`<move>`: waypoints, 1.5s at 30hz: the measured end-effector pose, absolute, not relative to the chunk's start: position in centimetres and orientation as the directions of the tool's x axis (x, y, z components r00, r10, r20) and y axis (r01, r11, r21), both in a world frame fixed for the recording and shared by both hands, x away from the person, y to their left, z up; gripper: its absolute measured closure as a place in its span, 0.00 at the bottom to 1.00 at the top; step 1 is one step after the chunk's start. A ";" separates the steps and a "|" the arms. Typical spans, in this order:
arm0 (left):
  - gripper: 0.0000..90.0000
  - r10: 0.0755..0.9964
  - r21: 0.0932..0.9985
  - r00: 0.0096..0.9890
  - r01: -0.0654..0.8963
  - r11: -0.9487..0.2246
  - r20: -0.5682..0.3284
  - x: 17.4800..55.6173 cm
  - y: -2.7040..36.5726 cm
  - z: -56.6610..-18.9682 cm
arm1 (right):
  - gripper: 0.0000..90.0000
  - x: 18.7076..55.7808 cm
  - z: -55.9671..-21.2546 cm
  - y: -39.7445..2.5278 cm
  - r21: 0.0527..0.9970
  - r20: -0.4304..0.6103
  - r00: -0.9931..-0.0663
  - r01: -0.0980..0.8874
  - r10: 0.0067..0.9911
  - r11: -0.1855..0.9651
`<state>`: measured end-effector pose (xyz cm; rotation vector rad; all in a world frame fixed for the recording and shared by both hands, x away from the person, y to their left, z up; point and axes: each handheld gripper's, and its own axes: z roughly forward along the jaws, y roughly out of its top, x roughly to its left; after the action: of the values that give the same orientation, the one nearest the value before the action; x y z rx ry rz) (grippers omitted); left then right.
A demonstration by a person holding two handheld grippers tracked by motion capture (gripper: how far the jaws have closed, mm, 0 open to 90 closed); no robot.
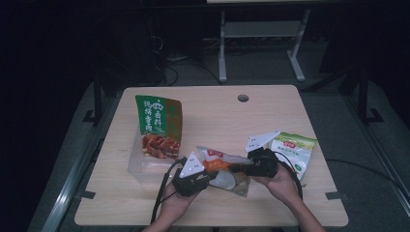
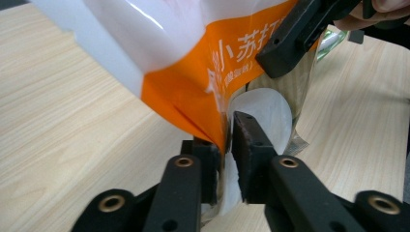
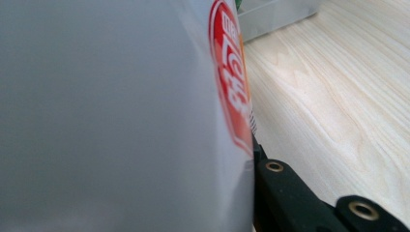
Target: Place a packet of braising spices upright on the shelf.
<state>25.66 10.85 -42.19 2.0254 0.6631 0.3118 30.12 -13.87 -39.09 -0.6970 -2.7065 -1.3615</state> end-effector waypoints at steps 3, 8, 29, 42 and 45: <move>0.78 0.571 0.851 0.819 0.333 -0.407 -0.048 25.6 11.0 -42.1 | 1.00 30.1 -38.9 -14.2 0.763 0.225 -0.895 0.407 0.384 0.502; 0.71 0.577 0.848 0.815 0.339 -0.407 -0.049 25.3 11.2 -42.1 | 1.00 30.1 -38.4 -14.8 0.770 0.208 -0.886 0.409 0.414 0.490; 0.55 0.548 0.846 0.835 0.323 -0.423 -0.045 24.3 11.8 -41.8 | 1.00 36.2 -33.8 -13.5 0.797 0.178 -0.861 0.410 0.476 0.443; 0.52 0.528 0.847 0.848 0.317 -0.428 -0.050 24.1 11.9 -42.0 | 1.00 40.6 -32.0 -10.9 0.797 0.175 -0.865 0.405 0.470 0.448; 0.51 0.520 0.850 0.853 0.306 -0.428 -0.045 24.1 11.9 -42.0 | 1.00 41.9 -31.6 -9.8 0.798 0.181 -0.870 0.402 0.458 0.448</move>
<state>24.12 11.86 -42.03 2.0485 0.6037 0.2761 41.92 -9.81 -31.58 -0.8107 -2.7242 -1.4753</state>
